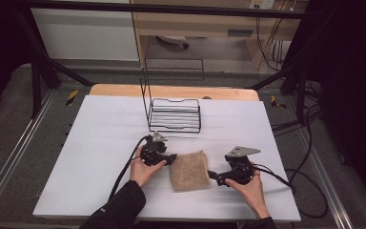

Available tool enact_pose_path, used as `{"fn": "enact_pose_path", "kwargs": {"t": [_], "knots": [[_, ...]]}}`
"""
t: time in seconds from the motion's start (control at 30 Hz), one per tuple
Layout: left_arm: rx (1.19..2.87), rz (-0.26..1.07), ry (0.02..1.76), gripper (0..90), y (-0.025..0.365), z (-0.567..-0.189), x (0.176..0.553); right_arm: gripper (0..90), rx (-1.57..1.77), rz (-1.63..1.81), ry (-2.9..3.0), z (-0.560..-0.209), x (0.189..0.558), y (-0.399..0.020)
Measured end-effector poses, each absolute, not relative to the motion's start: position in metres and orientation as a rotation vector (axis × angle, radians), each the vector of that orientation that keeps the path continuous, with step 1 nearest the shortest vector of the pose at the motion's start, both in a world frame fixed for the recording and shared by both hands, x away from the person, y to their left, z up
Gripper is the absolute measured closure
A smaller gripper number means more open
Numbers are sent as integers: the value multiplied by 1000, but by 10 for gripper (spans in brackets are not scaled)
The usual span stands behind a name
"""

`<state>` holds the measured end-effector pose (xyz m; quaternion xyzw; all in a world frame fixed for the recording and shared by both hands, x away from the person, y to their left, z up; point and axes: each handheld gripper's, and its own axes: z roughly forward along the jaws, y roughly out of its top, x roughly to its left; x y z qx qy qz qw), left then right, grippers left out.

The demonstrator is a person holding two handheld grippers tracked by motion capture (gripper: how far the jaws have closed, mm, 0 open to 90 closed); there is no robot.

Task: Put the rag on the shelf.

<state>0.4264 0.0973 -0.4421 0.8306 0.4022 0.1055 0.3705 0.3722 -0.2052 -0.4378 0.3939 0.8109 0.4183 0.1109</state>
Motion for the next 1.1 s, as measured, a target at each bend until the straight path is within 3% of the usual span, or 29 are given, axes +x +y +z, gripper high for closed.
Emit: {"fn": "enact_pose_path", "kwargs": {"t": [0.7,1.1], "knots": [[2135,195,1033,722,90,-448,416,50,1189,1248,2362,-435,375,-206],[2133,216,1016,784,88,-450,414,34,1238,1245,2331,-429,393,-198]]}}
